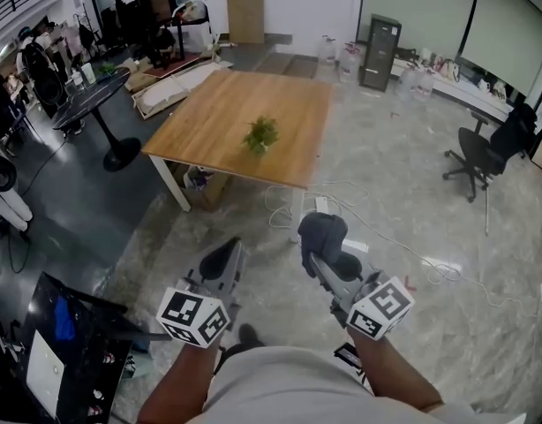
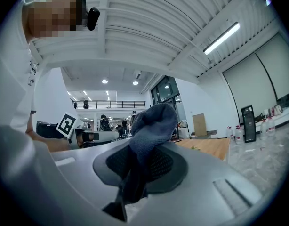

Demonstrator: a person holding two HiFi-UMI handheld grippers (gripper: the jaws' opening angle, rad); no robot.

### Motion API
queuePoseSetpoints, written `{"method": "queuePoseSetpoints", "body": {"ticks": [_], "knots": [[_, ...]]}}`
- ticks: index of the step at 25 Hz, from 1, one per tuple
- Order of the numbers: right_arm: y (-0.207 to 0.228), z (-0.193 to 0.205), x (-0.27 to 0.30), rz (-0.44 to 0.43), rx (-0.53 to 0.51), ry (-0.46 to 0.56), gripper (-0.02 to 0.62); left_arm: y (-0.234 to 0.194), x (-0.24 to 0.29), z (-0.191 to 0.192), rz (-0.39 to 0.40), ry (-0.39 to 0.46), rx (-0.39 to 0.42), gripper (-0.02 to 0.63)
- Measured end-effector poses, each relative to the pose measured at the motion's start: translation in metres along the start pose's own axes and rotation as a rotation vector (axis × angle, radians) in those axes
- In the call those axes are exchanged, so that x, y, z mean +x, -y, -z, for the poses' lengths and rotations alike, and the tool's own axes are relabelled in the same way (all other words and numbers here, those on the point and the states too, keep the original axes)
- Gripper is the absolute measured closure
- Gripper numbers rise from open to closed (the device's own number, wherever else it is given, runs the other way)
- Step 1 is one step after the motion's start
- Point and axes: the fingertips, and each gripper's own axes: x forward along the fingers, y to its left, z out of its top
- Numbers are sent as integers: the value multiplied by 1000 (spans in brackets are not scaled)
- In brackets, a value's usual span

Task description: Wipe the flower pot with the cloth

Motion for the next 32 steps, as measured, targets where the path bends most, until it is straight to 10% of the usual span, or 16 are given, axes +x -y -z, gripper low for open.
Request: {"method": "queuePoseSetpoints", "body": {"ticks": [21, 32], "knots": [[44, 26, 211, 98, 84, -7, 532, -205, 64, -29, 105, -58, -7, 600], [150, 46, 290, 105, 98, -53, 532, -287, 157, -11, 74, -90, -22, 600]]}}
